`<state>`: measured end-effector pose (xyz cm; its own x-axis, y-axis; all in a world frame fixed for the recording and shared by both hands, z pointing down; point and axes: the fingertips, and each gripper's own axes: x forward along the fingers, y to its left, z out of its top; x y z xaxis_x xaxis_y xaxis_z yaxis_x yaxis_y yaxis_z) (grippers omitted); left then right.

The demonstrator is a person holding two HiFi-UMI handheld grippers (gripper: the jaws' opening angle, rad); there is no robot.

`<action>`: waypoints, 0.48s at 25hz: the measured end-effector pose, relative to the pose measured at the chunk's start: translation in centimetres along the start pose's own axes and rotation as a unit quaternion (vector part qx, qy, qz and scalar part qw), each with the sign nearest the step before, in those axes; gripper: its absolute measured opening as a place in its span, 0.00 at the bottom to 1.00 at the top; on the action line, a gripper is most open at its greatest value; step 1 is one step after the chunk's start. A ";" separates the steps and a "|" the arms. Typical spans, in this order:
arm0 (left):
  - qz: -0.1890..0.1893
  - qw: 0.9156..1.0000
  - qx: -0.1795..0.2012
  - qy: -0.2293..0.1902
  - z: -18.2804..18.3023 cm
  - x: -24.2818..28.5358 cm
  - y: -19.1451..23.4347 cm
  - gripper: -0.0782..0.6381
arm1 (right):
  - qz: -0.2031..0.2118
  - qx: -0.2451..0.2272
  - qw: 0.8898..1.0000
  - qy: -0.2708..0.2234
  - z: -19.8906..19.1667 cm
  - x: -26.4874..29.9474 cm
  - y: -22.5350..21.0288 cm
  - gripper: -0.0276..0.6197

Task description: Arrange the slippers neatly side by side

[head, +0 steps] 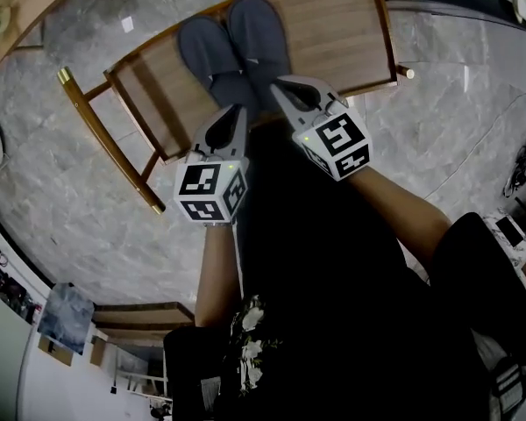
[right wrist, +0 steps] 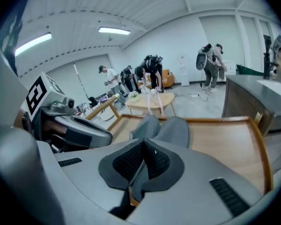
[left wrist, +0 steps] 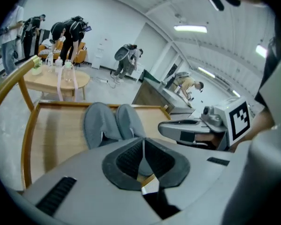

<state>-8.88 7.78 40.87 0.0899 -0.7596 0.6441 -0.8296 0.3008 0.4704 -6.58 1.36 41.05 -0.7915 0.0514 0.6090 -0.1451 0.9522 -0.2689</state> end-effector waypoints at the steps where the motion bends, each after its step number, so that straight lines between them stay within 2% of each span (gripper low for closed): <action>1: -0.005 1.000 0.005 -0.020 0.9 -0.8 -1.1 0.13 | 0.008 -0.018 1.000 -0.017 1.2 -0.8 0.6 0.04; 3: -0.011 0.997 0.033 -0.064 3.1 -2.5 -3.5 0.11 | 0.022 -0.058 0.997 -0.044 3.2 -2.4 1.7 0.04; 5: -0.008 0.991 0.073 -0.108 5.6 -4.2 -5.4 0.11 | 0.027 -0.090 0.993 -0.073 5.3 -3.8 2.3 0.04; 9: 0.052 0.972 0.168 -0.158 9.2 -7.7 -7.1 0.11 | 0.027 -0.113 0.983 -0.142 9.6 -7.5 4.0 0.04; 12: 0.080 0.960 0.199 -0.180 10.8 -10.0 -8.2 0.11 | 0.018 -0.112 0.976 -0.187 12.4 -10.9 5.1 0.04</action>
<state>-8.93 6.70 24.04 -0.1943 -0.8935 0.4048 -0.9679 0.2418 0.0691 -6.05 1.94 23.79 -0.9610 0.0121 0.2764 -0.0134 0.9958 -0.0902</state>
